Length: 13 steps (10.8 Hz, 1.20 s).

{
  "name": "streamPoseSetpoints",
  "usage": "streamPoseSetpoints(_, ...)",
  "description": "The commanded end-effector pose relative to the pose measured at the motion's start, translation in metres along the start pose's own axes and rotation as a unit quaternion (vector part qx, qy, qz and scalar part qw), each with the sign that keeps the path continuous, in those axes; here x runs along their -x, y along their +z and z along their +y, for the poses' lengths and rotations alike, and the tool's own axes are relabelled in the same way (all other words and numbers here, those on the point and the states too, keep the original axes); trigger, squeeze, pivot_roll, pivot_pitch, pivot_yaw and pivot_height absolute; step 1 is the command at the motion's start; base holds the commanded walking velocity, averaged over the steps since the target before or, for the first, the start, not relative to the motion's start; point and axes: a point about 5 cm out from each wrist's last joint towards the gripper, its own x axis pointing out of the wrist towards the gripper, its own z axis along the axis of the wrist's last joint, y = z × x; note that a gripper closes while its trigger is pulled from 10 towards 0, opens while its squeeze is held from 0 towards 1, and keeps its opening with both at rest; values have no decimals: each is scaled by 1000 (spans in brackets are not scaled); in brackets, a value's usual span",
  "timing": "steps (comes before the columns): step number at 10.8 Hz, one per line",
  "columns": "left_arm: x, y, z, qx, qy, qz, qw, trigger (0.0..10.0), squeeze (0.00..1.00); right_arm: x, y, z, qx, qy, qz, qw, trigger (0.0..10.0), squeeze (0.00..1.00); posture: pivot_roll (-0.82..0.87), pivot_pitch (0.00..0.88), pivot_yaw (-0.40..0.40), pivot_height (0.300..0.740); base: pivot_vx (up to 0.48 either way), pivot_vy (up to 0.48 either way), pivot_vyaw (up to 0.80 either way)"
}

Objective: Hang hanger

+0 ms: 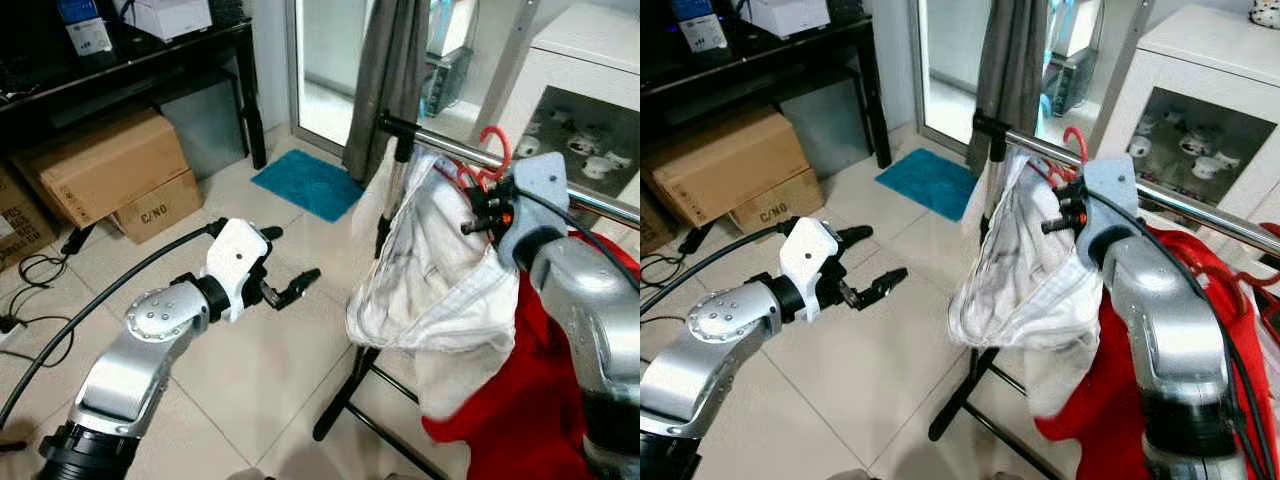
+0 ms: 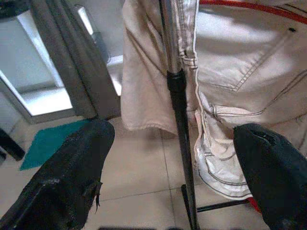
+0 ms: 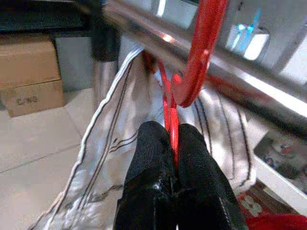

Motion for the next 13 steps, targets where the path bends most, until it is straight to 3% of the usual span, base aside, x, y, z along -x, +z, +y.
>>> streamPoseSetpoints(1,0,-4,0,3,7,5,1000,10000,502,5,10,5,5,11,-37,999,0,0,-74,0,15,740,0,0,0)
streamPoseSetpoints(3,-1,-9,1,11,23,11,1000,10000,494,11,-6,17,5,12,-19,1000,0,0,-72,0,7,740,0,0,0)
streamPoseSetpoints(7,8,-15,-5,31,42,11,999,10000,502,22,-47,37,-50,-10,18,999,0,0,-29,0,-16,740,0,0,0)
streamPoseSetpoints(13,8,-16,-10,39,45,9,998,10000,498,24,-52,41,-49,1,14,999,0,0,-32,0,-20,740,-171,0,0)
